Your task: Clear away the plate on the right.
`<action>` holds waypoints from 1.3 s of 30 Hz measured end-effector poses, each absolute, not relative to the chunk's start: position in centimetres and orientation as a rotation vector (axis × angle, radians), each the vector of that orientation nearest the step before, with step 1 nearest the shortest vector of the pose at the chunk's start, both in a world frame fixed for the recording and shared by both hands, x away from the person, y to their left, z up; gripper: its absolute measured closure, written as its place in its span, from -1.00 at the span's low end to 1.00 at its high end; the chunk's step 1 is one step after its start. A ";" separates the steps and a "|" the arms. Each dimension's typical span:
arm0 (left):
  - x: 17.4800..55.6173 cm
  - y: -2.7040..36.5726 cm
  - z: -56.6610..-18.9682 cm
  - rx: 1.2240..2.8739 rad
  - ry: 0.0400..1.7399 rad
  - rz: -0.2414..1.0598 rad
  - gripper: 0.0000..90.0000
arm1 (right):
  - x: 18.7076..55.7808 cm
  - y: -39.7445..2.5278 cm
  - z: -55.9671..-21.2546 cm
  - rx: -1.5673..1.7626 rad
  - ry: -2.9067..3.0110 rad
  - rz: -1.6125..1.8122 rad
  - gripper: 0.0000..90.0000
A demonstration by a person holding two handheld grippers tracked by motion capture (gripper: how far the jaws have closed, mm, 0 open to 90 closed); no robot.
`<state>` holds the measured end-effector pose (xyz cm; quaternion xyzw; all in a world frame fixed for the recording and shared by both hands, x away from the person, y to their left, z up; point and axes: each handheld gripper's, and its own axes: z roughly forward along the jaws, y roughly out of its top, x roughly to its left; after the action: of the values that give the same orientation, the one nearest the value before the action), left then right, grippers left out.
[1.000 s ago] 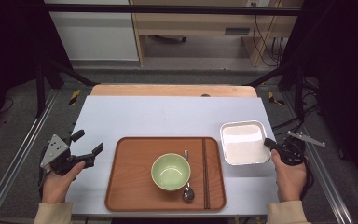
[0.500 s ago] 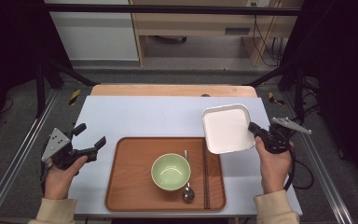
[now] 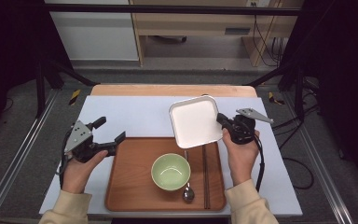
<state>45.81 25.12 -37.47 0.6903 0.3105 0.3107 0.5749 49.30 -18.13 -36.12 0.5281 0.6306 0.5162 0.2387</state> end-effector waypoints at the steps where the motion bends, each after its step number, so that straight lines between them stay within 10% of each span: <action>1: 45.9 24.7 -37.4 1.621 0.723 0.720 -0.73 | 49.3 -17.7 -36.3 1.439 1.732 1.409 0.98; 39: 47.8 15.4 -37.3 1.658 0.811 0.786 -0.22 | 49.2 -11.7 -36.5 1.419 1.660 1.494 0.98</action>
<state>47.76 15.43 -37.25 0.6969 0.3406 0.3303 0.5378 49.18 -11.70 -36.48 0.5198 0.6081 0.5475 0.2454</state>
